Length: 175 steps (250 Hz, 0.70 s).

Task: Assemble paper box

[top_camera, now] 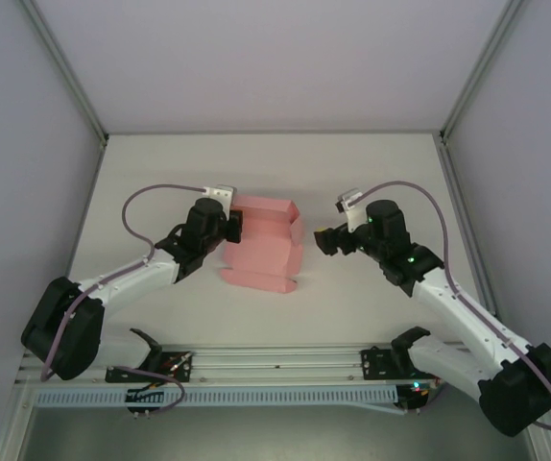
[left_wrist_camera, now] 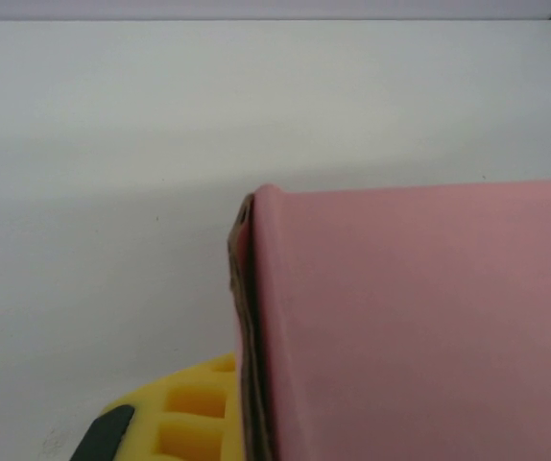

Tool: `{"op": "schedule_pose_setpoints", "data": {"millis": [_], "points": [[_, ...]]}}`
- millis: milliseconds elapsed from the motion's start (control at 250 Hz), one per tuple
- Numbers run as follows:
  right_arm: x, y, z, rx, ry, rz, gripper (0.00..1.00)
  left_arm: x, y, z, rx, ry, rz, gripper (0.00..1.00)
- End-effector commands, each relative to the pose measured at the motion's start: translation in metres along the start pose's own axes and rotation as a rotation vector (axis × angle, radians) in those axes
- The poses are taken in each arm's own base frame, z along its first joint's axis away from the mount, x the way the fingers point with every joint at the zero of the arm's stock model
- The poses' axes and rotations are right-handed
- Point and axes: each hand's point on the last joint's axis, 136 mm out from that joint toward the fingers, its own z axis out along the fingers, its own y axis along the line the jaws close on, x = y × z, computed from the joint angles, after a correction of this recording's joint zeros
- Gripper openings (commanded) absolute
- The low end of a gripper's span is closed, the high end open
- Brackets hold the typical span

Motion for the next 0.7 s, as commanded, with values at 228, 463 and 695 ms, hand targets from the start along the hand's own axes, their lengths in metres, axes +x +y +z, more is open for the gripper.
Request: {"op": "schedule_pose_setpoints", "data": {"millis": [228, 463, 695], "points": [[-0.016, 0.039, 0.034, -0.276, 0.032, -0.077, 0.85, -0.008, -0.001, -0.006, 0.016, -0.022, 0.008, 0.0], [-0.031, 0.054, 0.064, -0.343, 0.033, -0.084, 0.74, -0.005, -0.002, 0.001, 0.014, -0.003, 0.002, 0.0], [-0.038, 0.044, 0.088, -0.163, 0.012, -0.061, 0.71, -0.002, -0.003, 0.006, 0.012, 0.011, -0.007, 0.0]]}}
